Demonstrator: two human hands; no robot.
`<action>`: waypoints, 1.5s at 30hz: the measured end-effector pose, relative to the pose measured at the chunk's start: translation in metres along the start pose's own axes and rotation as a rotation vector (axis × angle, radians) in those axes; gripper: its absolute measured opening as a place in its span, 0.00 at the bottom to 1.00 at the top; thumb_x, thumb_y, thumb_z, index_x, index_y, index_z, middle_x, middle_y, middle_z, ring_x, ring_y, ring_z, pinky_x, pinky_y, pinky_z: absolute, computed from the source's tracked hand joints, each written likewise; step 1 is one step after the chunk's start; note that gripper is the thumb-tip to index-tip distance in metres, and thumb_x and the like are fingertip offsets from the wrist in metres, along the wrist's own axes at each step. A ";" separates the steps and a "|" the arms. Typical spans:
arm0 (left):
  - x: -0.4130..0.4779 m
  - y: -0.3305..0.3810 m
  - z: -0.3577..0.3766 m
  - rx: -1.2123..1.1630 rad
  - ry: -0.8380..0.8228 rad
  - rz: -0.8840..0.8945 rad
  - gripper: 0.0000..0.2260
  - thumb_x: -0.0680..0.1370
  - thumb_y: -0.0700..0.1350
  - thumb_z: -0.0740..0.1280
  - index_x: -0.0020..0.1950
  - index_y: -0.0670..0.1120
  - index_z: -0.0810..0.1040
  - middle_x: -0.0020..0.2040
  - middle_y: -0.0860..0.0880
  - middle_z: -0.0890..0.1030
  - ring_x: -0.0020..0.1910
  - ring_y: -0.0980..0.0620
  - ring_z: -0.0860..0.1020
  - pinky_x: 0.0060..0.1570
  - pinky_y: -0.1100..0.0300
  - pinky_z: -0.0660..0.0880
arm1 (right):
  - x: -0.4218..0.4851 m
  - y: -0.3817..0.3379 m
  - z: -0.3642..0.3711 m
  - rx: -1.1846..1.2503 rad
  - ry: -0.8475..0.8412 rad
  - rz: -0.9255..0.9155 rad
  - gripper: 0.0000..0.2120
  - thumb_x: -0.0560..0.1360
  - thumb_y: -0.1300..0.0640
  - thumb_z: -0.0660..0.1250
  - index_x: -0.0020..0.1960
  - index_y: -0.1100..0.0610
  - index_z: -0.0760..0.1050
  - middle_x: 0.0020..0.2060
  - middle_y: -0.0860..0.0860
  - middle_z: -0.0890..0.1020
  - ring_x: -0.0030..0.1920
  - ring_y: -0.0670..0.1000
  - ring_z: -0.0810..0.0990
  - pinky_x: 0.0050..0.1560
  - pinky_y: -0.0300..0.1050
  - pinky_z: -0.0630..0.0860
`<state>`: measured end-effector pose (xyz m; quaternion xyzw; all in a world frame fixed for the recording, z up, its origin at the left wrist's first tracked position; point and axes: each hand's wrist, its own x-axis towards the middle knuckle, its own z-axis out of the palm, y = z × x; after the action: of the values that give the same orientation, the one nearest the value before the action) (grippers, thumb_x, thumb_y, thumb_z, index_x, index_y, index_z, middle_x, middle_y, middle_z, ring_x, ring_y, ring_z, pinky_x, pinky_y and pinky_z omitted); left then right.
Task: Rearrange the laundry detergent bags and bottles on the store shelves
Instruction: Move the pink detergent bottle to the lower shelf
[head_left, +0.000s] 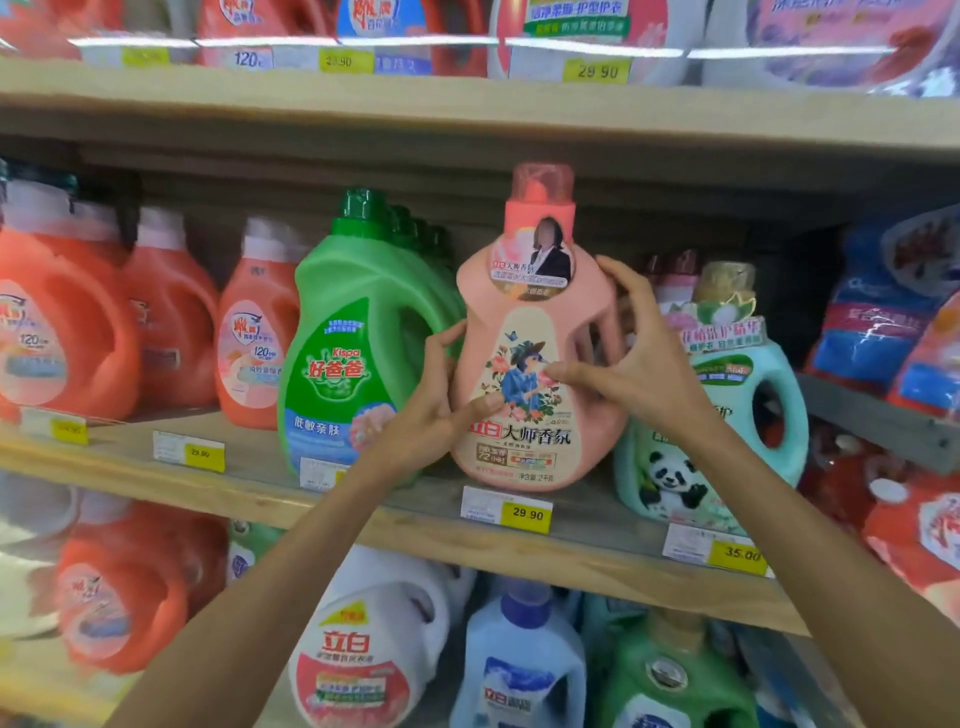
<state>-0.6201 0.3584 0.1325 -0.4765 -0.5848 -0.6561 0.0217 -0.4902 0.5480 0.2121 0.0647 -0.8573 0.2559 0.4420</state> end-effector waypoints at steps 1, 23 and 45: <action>-0.001 -0.001 0.001 0.023 -0.009 0.004 0.35 0.77 0.40 0.70 0.75 0.53 0.53 0.67 0.43 0.75 0.62 0.51 0.81 0.54 0.54 0.81 | -0.001 0.002 0.000 -0.017 -0.005 -0.007 0.52 0.59 0.43 0.83 0.75 0.41 0.58 0.69 0.38 0.70 0.63 0.41 0.72 0.62 0.51 0.75; 0.011 -0.044 -0.012 0.174 -0.207 -0.096 0.38 0.79 0.51 0.70 0.79 0.56 0.47 0.76 0.47 0.68 0.70 0.53 0.74 0.64 0.50 0.78 | -0.011 0.032 0.022 -0.018 -0.097 0.232 0.53 0.60 0.41 0.81 0.76 0.38 0.54 0.66 0.43 0.73 0.61 0.42 0.74 0.63 0.46 0.73; -0.004 -0.038 -0.010 0.166 -0.205 -0.097 0.40 0.77 0.51 0.70 0.81 0.52 0.49 0.78 0.54 0.65 0.75 0.57 0.67 0.75 0.48 0.67 | -0.023 0.008 0.028 -0.158 -0.107 0.345 0.53 0.69 0.44 0.77 0.81 0.46 0.45 0.78 0.46 0.61 0.74 0.47 0.63 0.70 0.46 0.65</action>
<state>-0.6465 0.3602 0.1034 -0.5088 -0.6586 -0.5537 -0.0304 -0.4990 0.5381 0.1775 -0.1044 -0.8955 0.2558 0.3490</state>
